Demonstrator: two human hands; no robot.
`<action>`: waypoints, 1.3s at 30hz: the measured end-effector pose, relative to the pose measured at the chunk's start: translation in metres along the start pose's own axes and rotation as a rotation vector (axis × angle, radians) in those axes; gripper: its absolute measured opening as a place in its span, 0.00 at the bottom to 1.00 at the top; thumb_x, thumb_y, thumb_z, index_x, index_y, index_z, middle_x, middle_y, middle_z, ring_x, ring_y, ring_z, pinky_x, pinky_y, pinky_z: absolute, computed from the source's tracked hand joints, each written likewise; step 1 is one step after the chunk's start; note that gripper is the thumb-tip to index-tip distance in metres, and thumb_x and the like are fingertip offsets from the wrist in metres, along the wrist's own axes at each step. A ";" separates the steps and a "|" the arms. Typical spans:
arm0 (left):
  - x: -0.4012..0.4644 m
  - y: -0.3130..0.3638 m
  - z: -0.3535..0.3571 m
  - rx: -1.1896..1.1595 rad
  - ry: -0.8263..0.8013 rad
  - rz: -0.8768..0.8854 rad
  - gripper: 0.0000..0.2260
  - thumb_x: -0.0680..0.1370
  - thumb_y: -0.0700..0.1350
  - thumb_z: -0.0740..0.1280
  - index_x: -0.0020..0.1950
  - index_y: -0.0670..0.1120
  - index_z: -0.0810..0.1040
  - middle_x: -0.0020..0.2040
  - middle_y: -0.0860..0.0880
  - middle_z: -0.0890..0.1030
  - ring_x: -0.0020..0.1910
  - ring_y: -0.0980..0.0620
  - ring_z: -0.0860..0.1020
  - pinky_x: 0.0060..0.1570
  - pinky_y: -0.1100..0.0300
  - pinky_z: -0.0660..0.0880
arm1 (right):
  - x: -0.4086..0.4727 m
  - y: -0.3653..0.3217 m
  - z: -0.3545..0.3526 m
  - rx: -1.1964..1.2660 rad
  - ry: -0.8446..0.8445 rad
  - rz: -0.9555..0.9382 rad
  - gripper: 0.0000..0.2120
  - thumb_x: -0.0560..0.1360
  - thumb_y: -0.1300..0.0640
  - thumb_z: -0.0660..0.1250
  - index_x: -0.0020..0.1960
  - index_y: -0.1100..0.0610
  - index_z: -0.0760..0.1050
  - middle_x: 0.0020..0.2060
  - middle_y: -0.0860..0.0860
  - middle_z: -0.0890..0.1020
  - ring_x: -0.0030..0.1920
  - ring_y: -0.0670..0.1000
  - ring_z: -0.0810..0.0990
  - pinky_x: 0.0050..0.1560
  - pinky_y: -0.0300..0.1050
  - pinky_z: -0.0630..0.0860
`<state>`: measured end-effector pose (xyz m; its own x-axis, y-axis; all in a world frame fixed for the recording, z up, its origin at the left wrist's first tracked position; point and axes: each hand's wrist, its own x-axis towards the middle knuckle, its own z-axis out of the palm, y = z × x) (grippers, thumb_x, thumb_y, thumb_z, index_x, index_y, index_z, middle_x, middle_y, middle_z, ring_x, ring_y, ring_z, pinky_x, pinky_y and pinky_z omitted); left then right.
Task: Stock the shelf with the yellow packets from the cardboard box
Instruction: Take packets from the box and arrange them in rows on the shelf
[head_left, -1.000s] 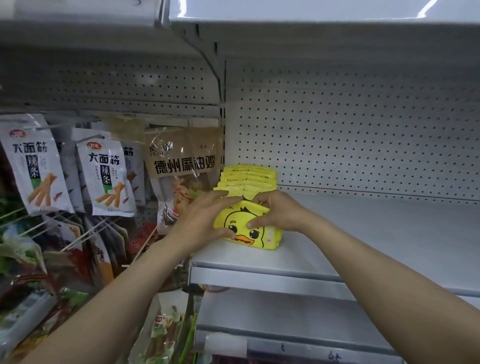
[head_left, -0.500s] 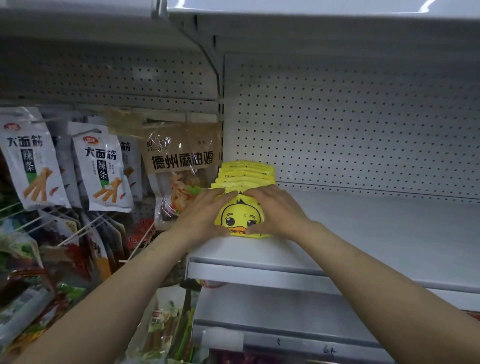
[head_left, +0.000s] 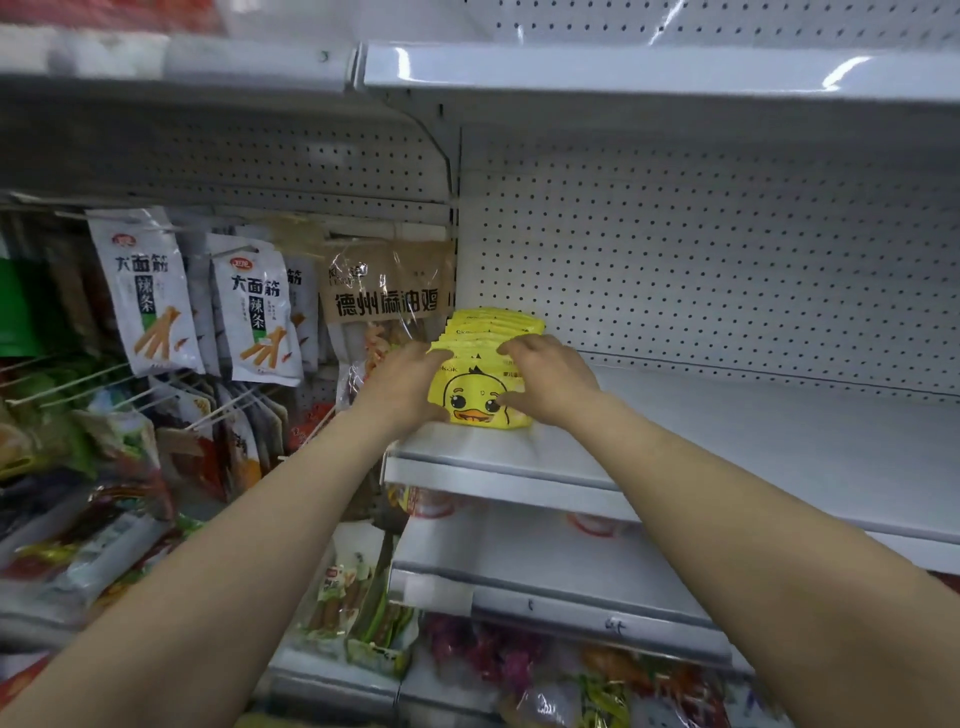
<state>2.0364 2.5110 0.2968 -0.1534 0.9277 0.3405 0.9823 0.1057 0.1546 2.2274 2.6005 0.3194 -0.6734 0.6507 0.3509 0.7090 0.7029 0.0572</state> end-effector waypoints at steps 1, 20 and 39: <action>-0.010 0.003 -0.009 -0.027 0.025 -0.026 0.38 0.67 0.51 0.78 0.74 0.50 0.66 0.70 0.43 0.67 0.70 0.41 0.65 0.67 0.48 0.66 | -0.007 -0.002 -0.009 0.002 0.009 -0.005 0.33 0.72 0.42 0.72 0.73 0.50 0.67 0.69 0.52 0.72 0.69 0.56 0.69 0.65 0.51 0.69; -0.261 0.010 -0.128 0.054 0.205 -0.138 0.26 0.74 0.57 0.71 0.69 0.52 0.70 0.65 0.49 0.71 0.66 0.48 0.68 0.63 0.53 0.69 | -0.158 -0.128 -0.098 0.243 0.090 -0.320 0.27 0.76 0.42 0.67 0.73 0.49 0.68 0.72 0.48 0.70 0.71 0.53 0.66 0.69 0.50 0.65; -0.276 -0.266 -0.057 0.011 -0.008 -0.147 0.27 0.74 0.54 0.72 0.71 0.49 0.69 0.68 0.46 0.70 0.66 0.44 0.69 0.65 0.51 0.68 | -0.037 -0.340 0.060 0.310 -0.224 -0.220 0.30 0.77 0.40 0.66 0.75 0.48 0.63 0.75 0.49 0.64 0.75 0.52 0.62 0.71 0.48 0.63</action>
<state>1.8107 2.2067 0.2151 -0.2948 0.9047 0.3077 0.9505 0.2445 0.1917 1.9986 2.3541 0.2310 -0.8542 0.4983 0.1484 0.4705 0.8624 -0.1869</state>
